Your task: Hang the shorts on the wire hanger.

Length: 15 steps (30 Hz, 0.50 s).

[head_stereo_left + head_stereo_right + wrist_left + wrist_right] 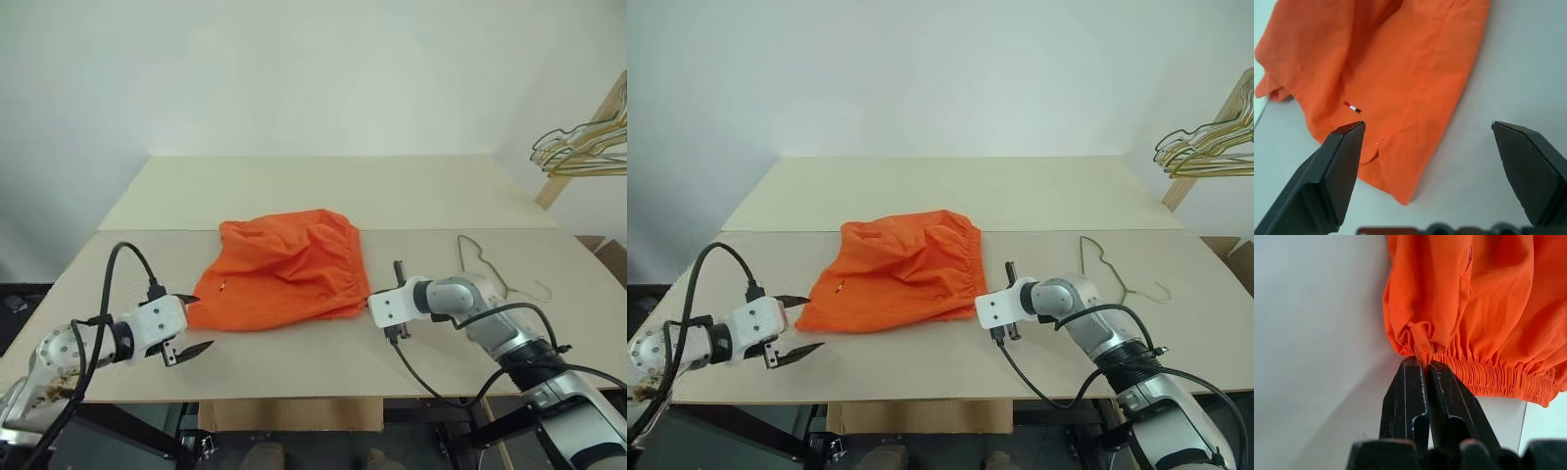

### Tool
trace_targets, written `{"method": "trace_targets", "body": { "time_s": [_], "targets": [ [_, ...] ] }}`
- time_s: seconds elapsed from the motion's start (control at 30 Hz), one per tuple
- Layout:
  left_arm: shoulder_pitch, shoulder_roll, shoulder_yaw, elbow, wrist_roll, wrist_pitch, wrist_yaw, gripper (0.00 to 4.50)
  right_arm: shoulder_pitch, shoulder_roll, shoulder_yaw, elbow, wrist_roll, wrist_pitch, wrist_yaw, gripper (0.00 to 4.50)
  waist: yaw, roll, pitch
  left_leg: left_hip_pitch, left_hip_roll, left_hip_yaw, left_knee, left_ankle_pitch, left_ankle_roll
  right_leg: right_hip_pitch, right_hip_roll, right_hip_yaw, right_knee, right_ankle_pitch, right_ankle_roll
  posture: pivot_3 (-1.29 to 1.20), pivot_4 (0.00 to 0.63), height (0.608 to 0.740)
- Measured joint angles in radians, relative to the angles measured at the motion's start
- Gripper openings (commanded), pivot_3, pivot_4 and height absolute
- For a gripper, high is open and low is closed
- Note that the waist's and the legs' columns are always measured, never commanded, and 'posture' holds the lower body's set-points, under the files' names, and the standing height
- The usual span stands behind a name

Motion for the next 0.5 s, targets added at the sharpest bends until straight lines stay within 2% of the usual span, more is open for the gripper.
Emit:
{"method": "trace_targets", "body": {
  "time_s": [0.07,0.2,0.5],
  "targets": [
    [-0.023,0.003,-0.032,0.05,0.034,-0.009,0.001,4.5,0.0,0.0,0.0,0.0,0.0,0.0,0.0,0.04,-0.003,0.0,0.0,0.0,0.0,0.0,0.0,0.0,0.0,0.0,0.0,0.0,0.001,0.0,0.0,0.21,0.0,0.74],
    [-0.094,-0.01,-0.079,0.16,0.067,-0.045,0.007,3.62,0.003,0.002,0.0,-0.002,0.0,0.0,0.0,0.0,-0.002,0.0,0.0,0.001,0.0,0.0,-0.001,0.0,0.0,0.0,0.0,0.001,0.001,-0.001,0.0,0.2,0.0,0.74],
    [-0.216,-0.082,-0.14,0.343,0.095,-0.126,0.02,0.63,0.008,0.005,0.0,-0.01,0.001,0.0,0.002,0.0,-0.003,0.0,0.0,0.001,0.0,0.001,-0.001,0.0,0.0,0.0,0.0,0.001,0.002,-0.001,0.0,0.19,0.0,0.74]
  ]
}}
